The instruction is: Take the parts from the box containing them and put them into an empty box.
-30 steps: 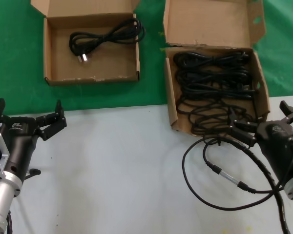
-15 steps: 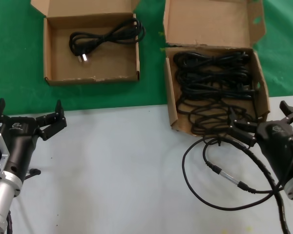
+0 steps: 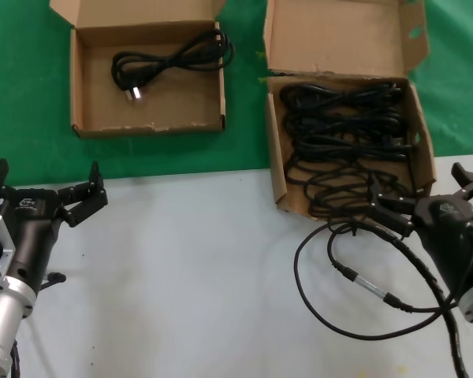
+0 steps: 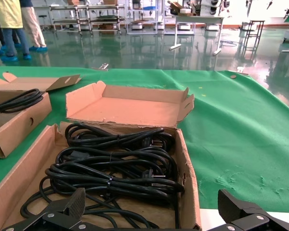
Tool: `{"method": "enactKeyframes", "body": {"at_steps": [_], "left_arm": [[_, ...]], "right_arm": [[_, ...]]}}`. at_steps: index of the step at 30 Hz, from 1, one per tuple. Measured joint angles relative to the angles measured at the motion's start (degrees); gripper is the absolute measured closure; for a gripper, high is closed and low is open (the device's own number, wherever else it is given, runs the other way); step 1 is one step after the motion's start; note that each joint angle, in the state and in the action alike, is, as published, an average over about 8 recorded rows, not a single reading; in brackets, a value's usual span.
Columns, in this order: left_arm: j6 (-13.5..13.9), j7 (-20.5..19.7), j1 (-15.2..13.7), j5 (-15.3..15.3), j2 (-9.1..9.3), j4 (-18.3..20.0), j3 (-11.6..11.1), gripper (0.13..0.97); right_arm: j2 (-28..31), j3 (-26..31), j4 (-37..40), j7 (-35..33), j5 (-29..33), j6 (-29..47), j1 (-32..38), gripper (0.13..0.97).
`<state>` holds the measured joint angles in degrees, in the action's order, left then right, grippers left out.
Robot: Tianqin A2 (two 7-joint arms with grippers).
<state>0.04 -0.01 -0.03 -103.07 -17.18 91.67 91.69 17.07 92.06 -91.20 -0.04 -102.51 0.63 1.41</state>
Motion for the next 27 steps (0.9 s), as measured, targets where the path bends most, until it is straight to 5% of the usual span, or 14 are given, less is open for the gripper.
{"method": "enactKeyframes", "body": {"at_steps": [27], "left_arm": [[0.0,0.0,0.0,0.0,0.0,0.0,0.0,0.132]], "right_arm": [[0.0,0.0,0.0,0.0,0.0,0.0,0.0,0.129]]}}
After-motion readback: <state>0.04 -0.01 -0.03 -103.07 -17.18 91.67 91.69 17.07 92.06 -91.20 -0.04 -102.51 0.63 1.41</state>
